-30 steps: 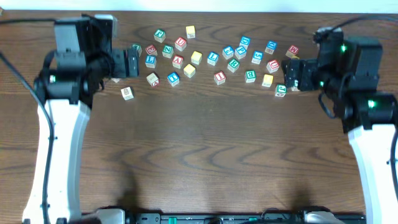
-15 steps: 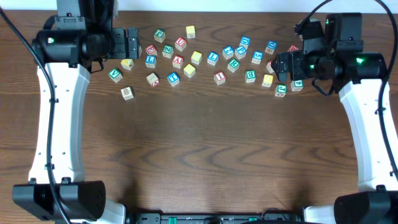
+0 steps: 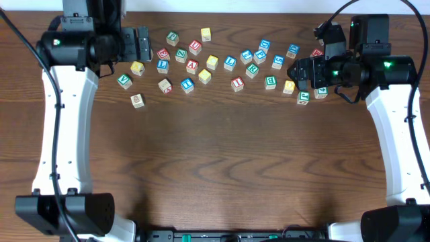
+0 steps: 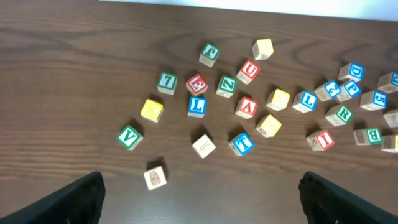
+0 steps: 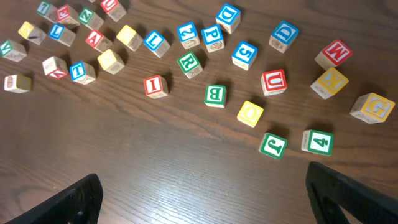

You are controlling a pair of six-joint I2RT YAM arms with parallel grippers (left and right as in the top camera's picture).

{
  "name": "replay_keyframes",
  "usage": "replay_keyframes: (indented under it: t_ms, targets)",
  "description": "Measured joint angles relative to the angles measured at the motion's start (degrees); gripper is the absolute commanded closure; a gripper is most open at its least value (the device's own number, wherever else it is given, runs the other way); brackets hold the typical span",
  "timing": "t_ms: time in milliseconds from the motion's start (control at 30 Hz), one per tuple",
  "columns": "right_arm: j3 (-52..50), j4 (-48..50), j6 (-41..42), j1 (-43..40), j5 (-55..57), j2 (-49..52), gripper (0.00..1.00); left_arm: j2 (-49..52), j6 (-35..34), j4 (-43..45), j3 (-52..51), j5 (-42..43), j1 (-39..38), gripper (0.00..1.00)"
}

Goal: Spell out CORL
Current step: 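Raise both arms and move grippers over the block cluster, then lower the left gripper onto the yellow C block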

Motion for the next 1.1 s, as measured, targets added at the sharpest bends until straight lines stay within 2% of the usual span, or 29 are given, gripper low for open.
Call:
replay_keyframes:
  t_ms: [367,533,733,1100]
  targets:
    - [0.0,0.6,0.9,0.0,-0.1,0.0,0.07,9.9,-5.0,6.8,0.0,-3.3,-8.2,0.09]
    - [0.0,0.8,6.3,0.0,3.6,0.0,0.09,12.0,-8.7,9.4,0.0,-4.5,-13.0,0.13]
    - [0.0,0.8,11.5,0.0,7.7,0.0,0.15,13.6,-11.9,9.4,0.0,-5.3,-14.5,0.15]
    - [0.0,0.6,13.3,0.0,9.3,0.0,0.15,19.5,-9.2,18.1,0.1,-8.5,-21.1,0.15]
